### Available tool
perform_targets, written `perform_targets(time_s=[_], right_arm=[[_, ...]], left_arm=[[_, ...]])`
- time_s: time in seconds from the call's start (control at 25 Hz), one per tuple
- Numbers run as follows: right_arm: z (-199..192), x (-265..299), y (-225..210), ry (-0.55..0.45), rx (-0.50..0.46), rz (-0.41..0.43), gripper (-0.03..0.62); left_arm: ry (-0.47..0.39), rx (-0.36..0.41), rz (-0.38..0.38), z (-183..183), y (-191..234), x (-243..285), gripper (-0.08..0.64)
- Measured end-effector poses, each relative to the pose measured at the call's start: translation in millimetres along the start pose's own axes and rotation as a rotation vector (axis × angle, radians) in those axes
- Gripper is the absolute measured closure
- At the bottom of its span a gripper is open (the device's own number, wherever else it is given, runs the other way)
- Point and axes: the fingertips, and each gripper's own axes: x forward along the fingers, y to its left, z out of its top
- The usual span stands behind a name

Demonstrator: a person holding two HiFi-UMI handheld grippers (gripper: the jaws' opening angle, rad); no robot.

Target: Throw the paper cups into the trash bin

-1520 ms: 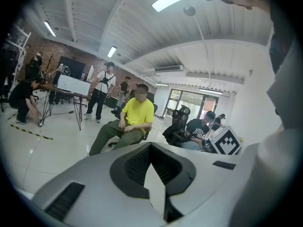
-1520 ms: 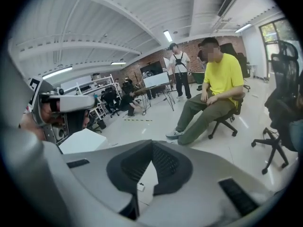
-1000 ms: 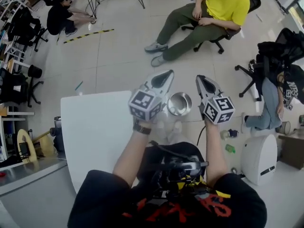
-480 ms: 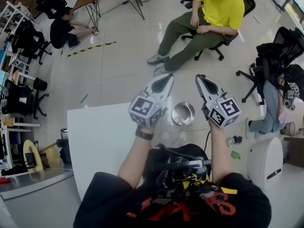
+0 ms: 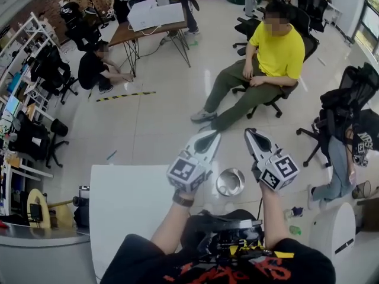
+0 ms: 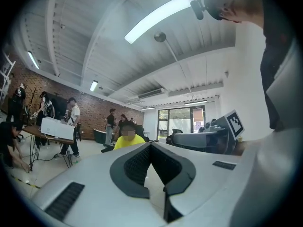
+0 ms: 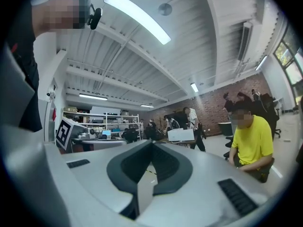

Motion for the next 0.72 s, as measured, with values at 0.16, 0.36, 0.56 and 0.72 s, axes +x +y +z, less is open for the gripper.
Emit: perform_targets(time_s=[0.16,0.36,0.56,0.72], right_arm=[[4.2,-9.5,11.2,-0.038,-0.012,0.034,0.589],[5.4,-24.6,29.4,-0.086,-0.014,0.01,0.589],[6.3,-40.1,44.3,-0.113,-0.048,-0.016,0.589],[7.3,-50.6,53.0,-0.099,-0.057,0.022,0.589]], left_arm=[[-0.006,-0.012,0.006,5.2,-8.4,-11.4,0.557],[-0.04,-0.028,0.033,2.6,-5.8,-31.4,0.558],[-0.038,-0.053,0.041,-9.3,-14.7,-43.1,0.557],[-0.011,-0.063,0.077,-14.1,-25.8,-54.0,0.558]])
